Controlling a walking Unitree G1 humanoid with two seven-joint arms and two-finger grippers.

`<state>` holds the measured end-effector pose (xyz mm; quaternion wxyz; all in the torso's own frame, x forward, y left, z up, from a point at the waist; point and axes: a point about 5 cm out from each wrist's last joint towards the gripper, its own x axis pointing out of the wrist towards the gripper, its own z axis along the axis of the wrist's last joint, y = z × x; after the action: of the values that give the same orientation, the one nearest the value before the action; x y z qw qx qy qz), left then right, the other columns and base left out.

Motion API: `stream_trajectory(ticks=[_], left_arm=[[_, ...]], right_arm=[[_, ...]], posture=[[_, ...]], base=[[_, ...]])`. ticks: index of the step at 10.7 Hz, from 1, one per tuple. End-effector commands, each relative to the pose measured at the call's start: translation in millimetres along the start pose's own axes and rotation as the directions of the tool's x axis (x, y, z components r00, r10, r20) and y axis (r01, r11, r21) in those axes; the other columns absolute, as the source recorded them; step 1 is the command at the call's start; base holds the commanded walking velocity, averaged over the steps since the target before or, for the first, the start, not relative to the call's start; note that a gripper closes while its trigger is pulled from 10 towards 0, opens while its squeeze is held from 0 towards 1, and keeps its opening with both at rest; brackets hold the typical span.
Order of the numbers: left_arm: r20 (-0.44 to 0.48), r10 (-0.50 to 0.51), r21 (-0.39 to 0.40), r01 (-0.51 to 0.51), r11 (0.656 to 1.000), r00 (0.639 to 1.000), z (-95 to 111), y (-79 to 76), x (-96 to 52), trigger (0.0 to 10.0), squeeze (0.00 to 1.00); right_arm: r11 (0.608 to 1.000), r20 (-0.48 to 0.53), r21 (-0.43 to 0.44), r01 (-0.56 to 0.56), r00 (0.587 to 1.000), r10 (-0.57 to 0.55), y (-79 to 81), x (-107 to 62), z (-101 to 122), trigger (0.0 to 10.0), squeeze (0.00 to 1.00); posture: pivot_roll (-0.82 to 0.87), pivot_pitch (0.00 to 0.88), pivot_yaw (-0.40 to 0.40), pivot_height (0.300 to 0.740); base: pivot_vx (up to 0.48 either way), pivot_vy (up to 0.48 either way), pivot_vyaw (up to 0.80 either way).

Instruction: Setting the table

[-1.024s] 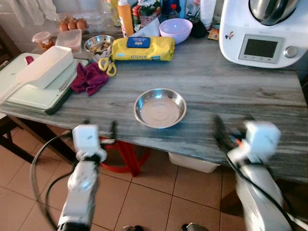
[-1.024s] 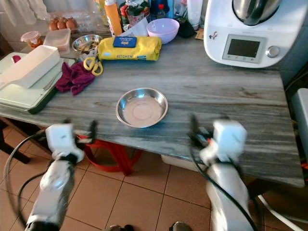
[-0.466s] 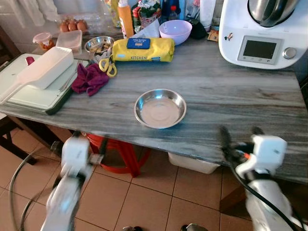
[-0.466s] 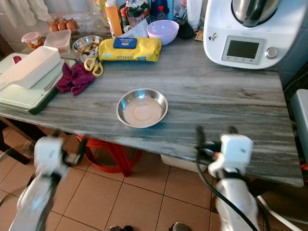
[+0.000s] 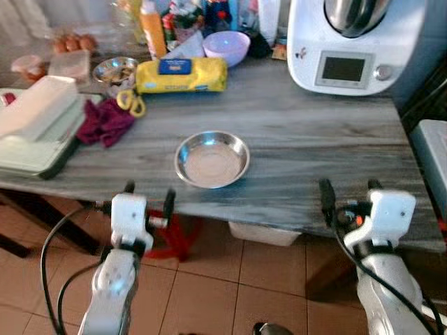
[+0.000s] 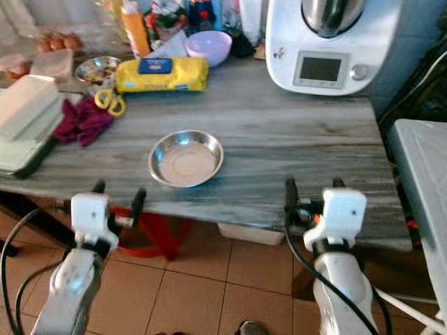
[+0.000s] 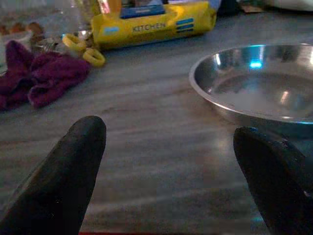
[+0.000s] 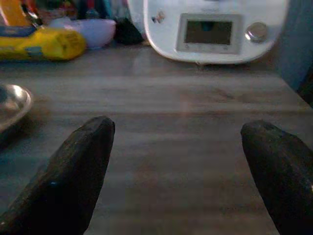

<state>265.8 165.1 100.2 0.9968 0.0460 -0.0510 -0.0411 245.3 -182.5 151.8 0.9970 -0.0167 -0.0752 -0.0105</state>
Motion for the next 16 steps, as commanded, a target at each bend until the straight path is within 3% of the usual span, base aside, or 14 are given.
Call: stream_trajectory(ticks=[1, 3, 5, 8, 10, 13, 14, 16], left_arm=[[-0.028, 0.019, -0.007, -0.019, 1.0, 0.999, -6, -0.5, -1.2, 10.0, 0.0], [-0.016, -0.001, -0.03, 0.0, 1.0, 1.0, -4, -15.1, 6.1, 10.0, 0.0], [0.052, -0.003, -0.043, 0.005, 0.999, 0.999, 8, -23.7, 22.8, 10.0, 0.0], [0.094, 0.095, -0.041, -0.092, 0.995, 0.991, 15, -14.9, 36.6, 10.0, 0.0], [0.099, 0.144, -0.054, -0.139, 0.989, 0.985, 15, -10.6, 41.9, 10.0, 0.0], [0.138, 0.112, -0.061, -0.104, 0.993, 0.984, 23, -20.9, 58.8, 10.0, 0.0], [0.141, 0.119, -0.064, -0.111, 0.992, 0.983, 24, -17.8, 59.5, 10.0, 0.0], [0.11, 0.091, -0.033, -0.088, 0.996, 0.99, 14, -14.0, 46.9, 10.0, 0.0]], right_arm=[[1.0, 0.024, 0.004, -0.03, 0.999, 0.03, 10.8, 3.7, 6, 10.0, 0.0], [0.998, 0.049, 0.003, -0.067, 0.997, 0.066, 16.8, 12.6, 9, 10.0, 0.0], [0.992, 0.124, -0.037, -0.123, 0.984, 0.127, 34.2, 31.7, 24, 10.0, 0.0], [0.994, 0.088, -0.04, -0.098, 0.991, 0.101, 18.3, 37.8, 11, 10.0, 0.0], [0.994, 0.109, -0.04, -0.103, 0.988, 0.107, 23.1, 44.4, 13, 10.0, 0.0], [0.998, 0.149, -0.038, -0.057, 0.987, 0.062, 12.9, 50.5, 20, 10.0, 0.0], [0.999, 0.149, -0.028, -0.045, 0.988, 0.049, 12.2, 48.8, 20, 10.0, 0.0], [0.999, 0.107, 0.013, -0.032, 0.994, 0.03, 13.4, 36.1, 12, 10.0, 0.0]], posture=[[-0.18, 0.132, 0.07, 0.74], [-0.2, 0.117, 0.076, 0.74], [-0.2, 0.076, 0.038, 0.74], [-0.18, 0.038, 0.016, 0.74], [-0.19, 0.01, 0.028, 0.74], [-0.21, 0.0, 0.041, 0.74], [-0.21, 0.003, 0.04, 0.74], [-0.19, 0.044, 0.055, 0.74]], base=[[0.0, 0.0, 0.0], [0.0, 0.0, 0.0], [0.0, 0.0, 0.0], [0.0, 0.0, 0.0], [0.0, 0.0, 0.0], [0.0, 0.0, 0.0], [0.0, 0.0, 0.0], [0.0, 0.0, -0.23]])
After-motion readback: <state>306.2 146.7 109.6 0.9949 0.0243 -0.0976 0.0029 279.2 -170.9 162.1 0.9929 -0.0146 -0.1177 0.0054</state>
